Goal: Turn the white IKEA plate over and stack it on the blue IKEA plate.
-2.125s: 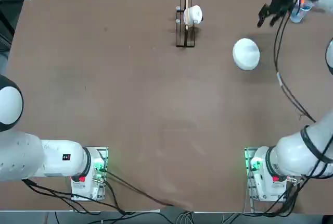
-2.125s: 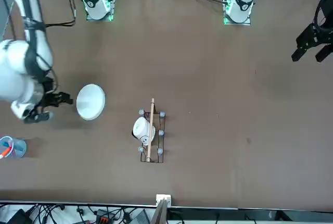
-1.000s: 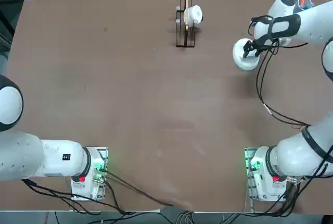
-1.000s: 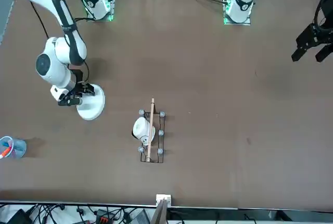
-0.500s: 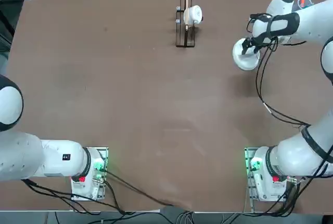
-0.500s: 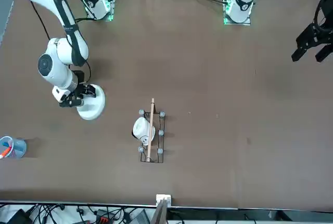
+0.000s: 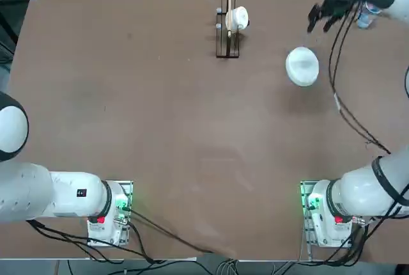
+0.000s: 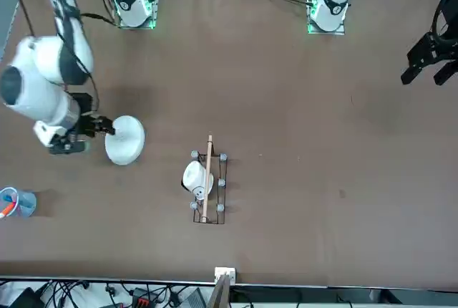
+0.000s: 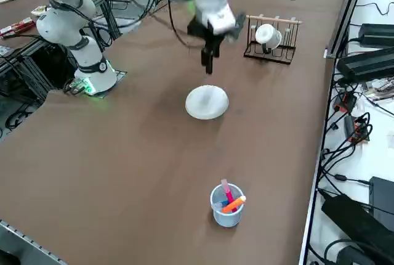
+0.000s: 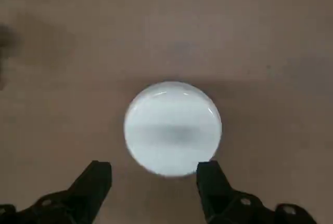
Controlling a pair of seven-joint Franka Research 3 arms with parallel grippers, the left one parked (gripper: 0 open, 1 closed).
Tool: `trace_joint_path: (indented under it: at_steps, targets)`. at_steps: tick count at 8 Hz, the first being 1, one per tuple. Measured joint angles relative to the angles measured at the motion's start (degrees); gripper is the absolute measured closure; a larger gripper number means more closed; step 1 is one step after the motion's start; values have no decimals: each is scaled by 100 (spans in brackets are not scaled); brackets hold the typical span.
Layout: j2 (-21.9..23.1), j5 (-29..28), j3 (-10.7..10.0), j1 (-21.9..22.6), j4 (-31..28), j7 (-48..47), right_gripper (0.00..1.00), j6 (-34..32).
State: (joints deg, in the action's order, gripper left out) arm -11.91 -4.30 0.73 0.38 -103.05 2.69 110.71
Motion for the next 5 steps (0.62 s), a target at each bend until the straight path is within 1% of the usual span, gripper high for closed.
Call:
trace_joint_path:
  at_steps: [1,2,3,5]
  targets:
    - [52,4,0,0,660,-97,0,-735]
    - [56,5,-3,0,1262,-129,0,-1307]
    - [54,5,-14,-2,1719,-146,0,-1707]
    - [37,10,-49,-11,2300,-155,0,-2201]
